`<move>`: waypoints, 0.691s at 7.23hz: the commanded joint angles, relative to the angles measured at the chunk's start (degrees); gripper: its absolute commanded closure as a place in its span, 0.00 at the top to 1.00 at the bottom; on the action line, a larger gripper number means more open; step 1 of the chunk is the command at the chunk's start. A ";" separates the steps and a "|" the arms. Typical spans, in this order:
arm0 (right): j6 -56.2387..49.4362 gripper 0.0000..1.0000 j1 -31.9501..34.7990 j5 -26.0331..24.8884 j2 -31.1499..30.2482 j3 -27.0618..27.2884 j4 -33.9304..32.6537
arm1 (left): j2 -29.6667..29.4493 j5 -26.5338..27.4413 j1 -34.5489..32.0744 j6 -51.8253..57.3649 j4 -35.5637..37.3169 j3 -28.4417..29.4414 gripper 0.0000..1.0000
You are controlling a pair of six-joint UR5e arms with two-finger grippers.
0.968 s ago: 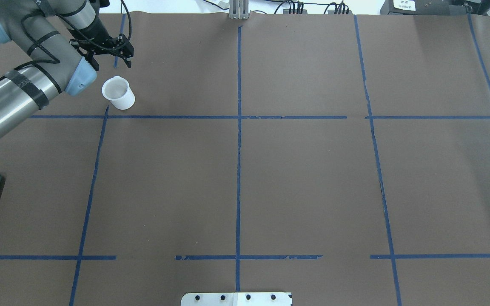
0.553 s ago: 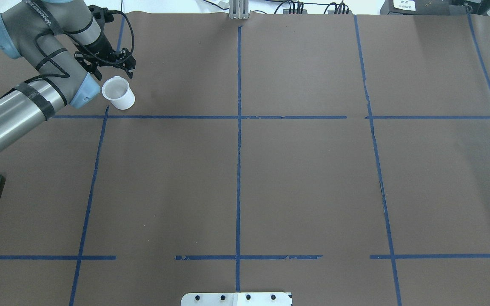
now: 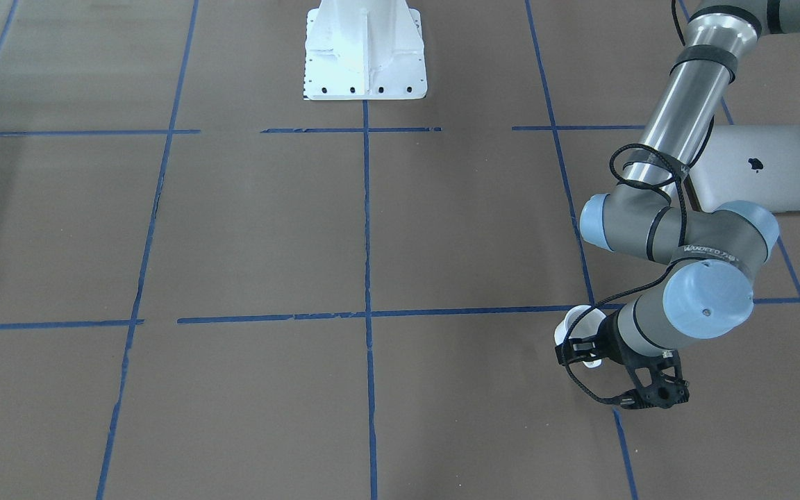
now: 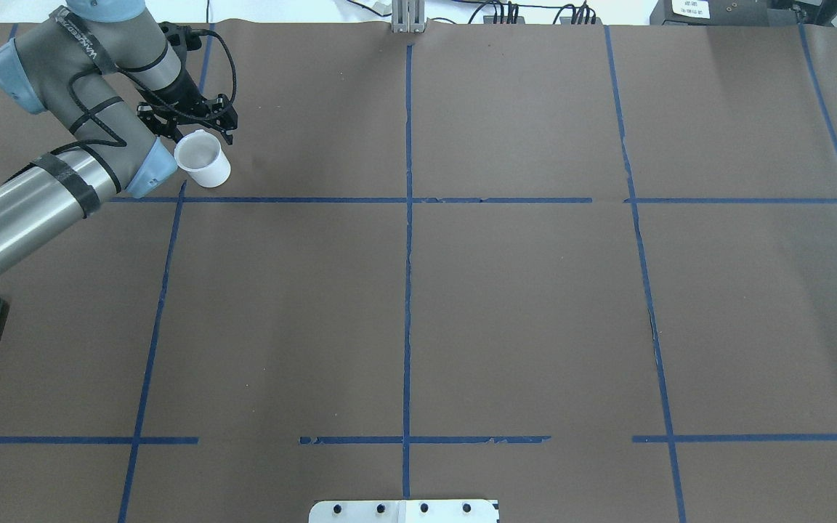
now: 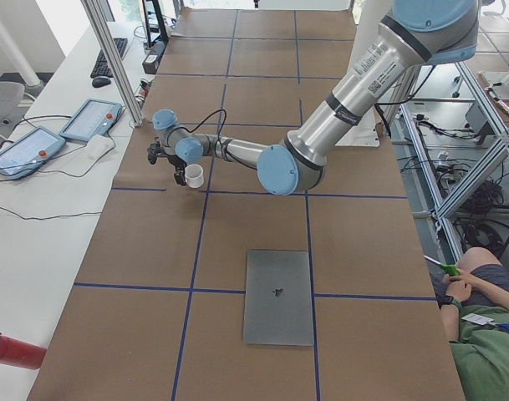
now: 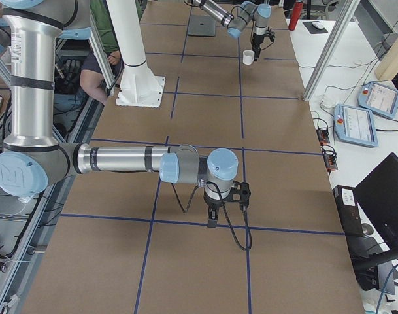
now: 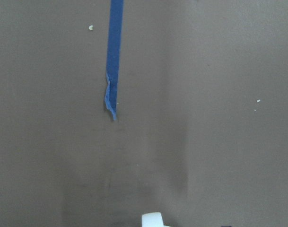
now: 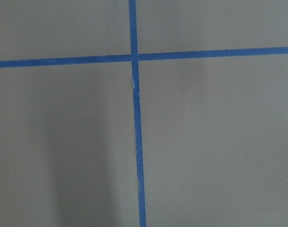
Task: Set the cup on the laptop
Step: 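Close the left gripper around the white cup's rim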
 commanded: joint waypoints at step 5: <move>0.00 1.00 0.00 0.00 0.00 0.00 0.00 | -0.13 -0.17 -0.77 -0.71 0.44 -0.88 0.00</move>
